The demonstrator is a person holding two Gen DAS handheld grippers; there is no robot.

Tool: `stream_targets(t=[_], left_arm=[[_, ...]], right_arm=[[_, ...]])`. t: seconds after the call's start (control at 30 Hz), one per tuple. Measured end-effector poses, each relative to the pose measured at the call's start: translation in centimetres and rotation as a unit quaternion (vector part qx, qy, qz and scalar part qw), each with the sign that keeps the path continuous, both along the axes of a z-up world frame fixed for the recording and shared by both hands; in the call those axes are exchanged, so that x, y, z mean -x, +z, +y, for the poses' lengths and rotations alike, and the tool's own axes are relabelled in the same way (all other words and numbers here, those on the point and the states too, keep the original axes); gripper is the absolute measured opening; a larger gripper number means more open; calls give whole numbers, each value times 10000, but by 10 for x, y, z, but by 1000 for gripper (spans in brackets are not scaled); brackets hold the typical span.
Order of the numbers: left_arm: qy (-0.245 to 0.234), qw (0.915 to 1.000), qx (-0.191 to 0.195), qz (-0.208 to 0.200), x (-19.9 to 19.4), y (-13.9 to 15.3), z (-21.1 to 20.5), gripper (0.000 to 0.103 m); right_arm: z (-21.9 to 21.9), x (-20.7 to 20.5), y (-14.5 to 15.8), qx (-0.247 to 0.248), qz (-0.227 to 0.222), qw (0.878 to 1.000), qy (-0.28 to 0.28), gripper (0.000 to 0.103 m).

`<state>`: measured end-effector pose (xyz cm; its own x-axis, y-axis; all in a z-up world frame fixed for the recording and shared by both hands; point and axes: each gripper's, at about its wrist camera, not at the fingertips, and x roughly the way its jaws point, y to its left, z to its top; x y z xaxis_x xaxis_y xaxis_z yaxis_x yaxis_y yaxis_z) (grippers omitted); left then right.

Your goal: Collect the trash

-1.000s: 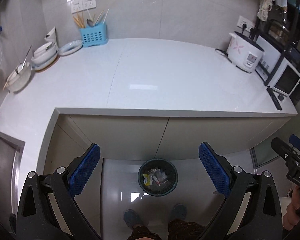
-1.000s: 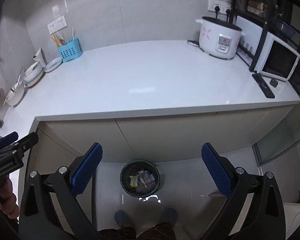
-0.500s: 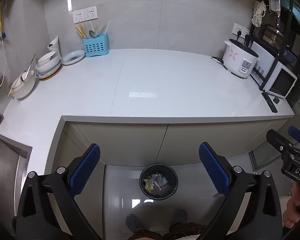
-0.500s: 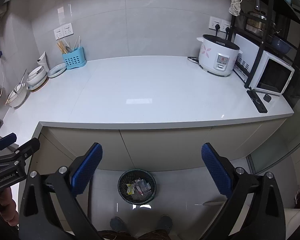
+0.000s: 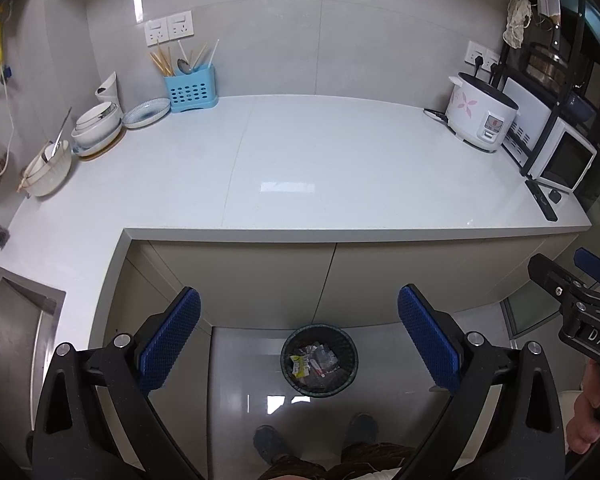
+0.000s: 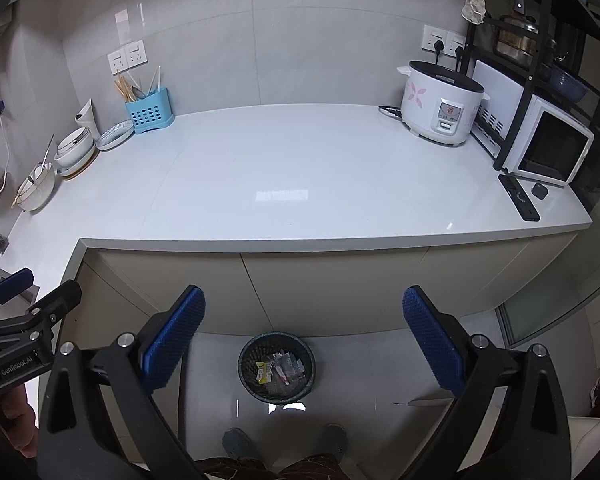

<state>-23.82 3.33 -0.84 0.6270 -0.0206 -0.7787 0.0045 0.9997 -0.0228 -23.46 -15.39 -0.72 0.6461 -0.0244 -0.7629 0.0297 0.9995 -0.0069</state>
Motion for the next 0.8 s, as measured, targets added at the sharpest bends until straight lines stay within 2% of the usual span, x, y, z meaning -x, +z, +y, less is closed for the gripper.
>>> stream_targets(t=[0.8], left_arm=[[-65,10000,37,-53,-1,-1,-6,97]], right_arm=[[0,-3,-4,-32,48,10000,1,95]])
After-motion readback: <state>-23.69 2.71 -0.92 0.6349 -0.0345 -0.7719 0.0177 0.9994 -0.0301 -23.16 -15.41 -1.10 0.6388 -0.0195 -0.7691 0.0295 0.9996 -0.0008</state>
